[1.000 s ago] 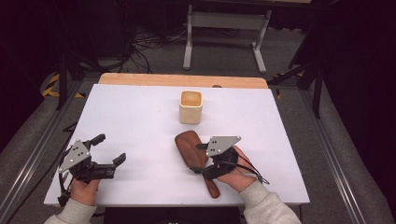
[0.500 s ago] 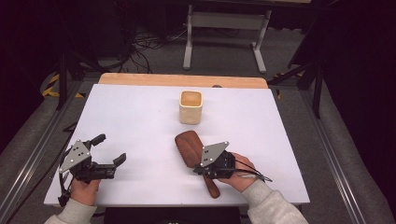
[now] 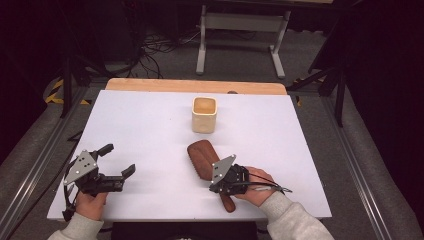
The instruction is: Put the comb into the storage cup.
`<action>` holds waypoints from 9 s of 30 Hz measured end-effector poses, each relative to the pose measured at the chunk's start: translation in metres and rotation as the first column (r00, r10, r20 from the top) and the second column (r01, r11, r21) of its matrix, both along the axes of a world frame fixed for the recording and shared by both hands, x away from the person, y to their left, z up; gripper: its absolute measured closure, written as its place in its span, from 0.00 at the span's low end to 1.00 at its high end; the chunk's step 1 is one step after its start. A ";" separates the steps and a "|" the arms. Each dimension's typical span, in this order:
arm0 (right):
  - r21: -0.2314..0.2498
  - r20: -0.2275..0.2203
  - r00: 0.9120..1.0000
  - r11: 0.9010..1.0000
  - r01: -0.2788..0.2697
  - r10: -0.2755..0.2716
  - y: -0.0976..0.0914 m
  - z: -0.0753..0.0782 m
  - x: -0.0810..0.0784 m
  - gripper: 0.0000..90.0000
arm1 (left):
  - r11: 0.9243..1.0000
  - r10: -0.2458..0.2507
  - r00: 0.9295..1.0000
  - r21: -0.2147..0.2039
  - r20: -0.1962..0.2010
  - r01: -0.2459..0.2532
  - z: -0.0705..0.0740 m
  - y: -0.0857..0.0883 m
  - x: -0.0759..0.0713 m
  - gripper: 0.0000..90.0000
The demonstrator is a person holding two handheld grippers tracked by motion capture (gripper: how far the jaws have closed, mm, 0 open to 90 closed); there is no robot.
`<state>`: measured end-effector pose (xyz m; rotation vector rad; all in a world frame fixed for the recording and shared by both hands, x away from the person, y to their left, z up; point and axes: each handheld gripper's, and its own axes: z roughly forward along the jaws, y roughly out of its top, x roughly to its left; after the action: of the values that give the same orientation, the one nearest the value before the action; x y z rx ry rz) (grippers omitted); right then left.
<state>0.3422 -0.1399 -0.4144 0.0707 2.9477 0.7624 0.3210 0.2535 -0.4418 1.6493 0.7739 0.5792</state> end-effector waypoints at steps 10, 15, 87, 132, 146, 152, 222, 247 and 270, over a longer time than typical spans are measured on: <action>-0.054 -0.035 0.999 0.998 -0.019 0.018 0.002 -0.004 -0.004 0.99 | 1.000 0.000 1.000 0.004 -0.003 0.000 0.000 0.000 0.000 0.00; -0.057 -0.031 0.999 0.998 -0.020 0.018 0.003 -0.005 -0.005 1.00 | 1.000 0.000 1.000 0.005 -0.003 0.000 0.000 0.000 0.000 0.00; -0.009 0.044 0.905 0.905 0.424 -0.424 -0.016 0.000 0.024 0.00 | 1.000 -0.003 1.000 0.018 0.013 0.003 0.000 0.001 0.001 0.00; -0.209 -0.084 0.872 0.865 0.457 -0.482 -0.001 -0.019 0.040 0.79 | 1.000 -0.003 1.000 -0.010 0.031 0.003 -0.003 0.003 0.001 0.00; -0.208 -0.088 0.875 0.868 0.451 -0.476 -0.002 -0.019 0.041 0.81 | 0.999 -0.017 1.000 0.031 -0.001 0.017 -0.004 0.001 0.002 0.00; -0.203 -0.080 0.876 0.869 0.452 -0.475 -0.002 -0.019 0.040 0.81 | 0.999 -0.036 0.999 0.027 -0.005 0.037 -0.004 0.000 0.002 0.00; 0.535 0.106 0.881 0.773 0.340 -0.461 -0.023 0.015 0.006 0.81 | 0.969 -0.243 0.964 -0.074 -0.108 0.236 0.024 -0.025 0.011 0.01; 0.575 0.159 0.861 0.754 0.317 -0.484 -0.028 0.016 -0.001 0.81 | 0.940 -0.341 0.935 -0.004 -0.102 0.342 0.080 -0.090 0.041 0.02; 0.575 0.171 0.856 0.755 0.316 -0.488 -0.030 0.017 -0.001 0.81 | 0.933 -0.351 0.924 0.034 -0.151 0.359 0.095 -0.142 0.060 0.02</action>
<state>0.3408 -0.1696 -0.3976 0.5616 2.2152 1.3362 0.3812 0.1114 -0.3472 1.8486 0.5417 0.2299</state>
